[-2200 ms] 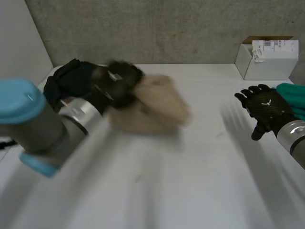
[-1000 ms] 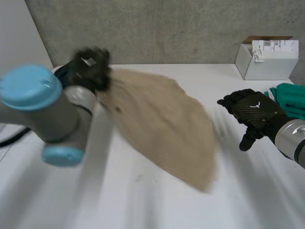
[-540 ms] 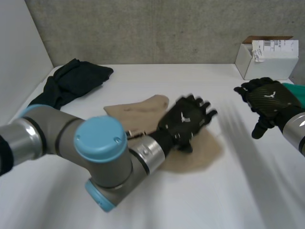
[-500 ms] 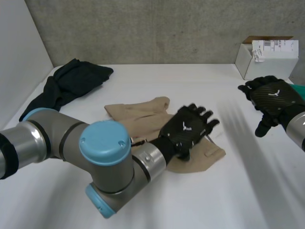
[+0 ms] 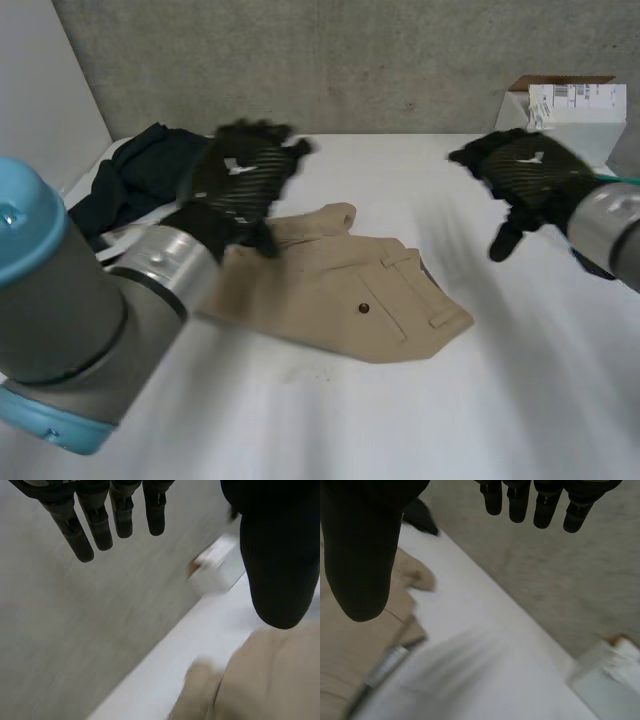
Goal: Fold the laundry.
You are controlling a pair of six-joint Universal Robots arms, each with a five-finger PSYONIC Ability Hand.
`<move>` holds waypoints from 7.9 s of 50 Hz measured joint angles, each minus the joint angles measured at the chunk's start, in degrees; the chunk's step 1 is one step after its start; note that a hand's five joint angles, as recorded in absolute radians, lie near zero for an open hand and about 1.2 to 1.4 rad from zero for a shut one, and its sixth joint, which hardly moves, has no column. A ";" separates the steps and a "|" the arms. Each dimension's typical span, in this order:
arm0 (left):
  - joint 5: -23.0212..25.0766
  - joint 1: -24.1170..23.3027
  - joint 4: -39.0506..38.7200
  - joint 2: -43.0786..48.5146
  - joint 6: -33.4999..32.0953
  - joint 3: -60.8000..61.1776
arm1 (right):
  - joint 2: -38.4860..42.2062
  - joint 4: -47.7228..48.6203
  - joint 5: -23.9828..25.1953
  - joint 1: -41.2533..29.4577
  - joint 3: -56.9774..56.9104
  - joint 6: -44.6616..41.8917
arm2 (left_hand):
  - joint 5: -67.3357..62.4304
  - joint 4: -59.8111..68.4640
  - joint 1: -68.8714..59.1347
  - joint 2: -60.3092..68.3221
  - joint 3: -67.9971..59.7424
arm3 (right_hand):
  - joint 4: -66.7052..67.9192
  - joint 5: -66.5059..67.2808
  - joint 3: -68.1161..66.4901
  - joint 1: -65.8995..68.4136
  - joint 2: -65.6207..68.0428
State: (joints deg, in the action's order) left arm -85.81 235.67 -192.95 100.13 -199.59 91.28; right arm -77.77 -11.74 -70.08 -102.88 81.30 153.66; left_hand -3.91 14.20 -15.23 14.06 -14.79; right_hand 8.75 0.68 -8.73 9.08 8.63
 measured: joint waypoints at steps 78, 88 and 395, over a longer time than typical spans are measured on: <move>1.07 6.19 -29.02 18.35 -25.25 -32.17 | 15.64 38.33 -15.07 -8.15 -25.79 -22.98 | -53.02 54.62 -49.58 54.49 -53.85 | 61.32 57.62 -61.43 56.46 61.42; 0.89 6.36 -35.20 16.54 -22.37 -25.36 | 15.66 44.50 -13.83 -8.16 -22.11 -21.03 | -53.52 54.62 -49.58 54.49 -53.85 | 61.32 57.62 -61.42 56.47 61.42; 20.28 12.19 6.00 44.10 -16.91 -31.48 | 5.14 -6.98 -18.34 -9.58 20.12 -31.52 | -43.83 44.01 -43.43 44.28 -43.33 | 61.31 57.57 -61.39 56.47 61.42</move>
State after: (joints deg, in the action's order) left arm -65.53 247.85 -186.94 144.23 -216.50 59.80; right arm -72.63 -18.72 -88.42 -112.46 101.41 122.14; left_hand -47.74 58.21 -58.66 58.34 -58.12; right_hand 70.07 58.24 -70.12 65.54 70.05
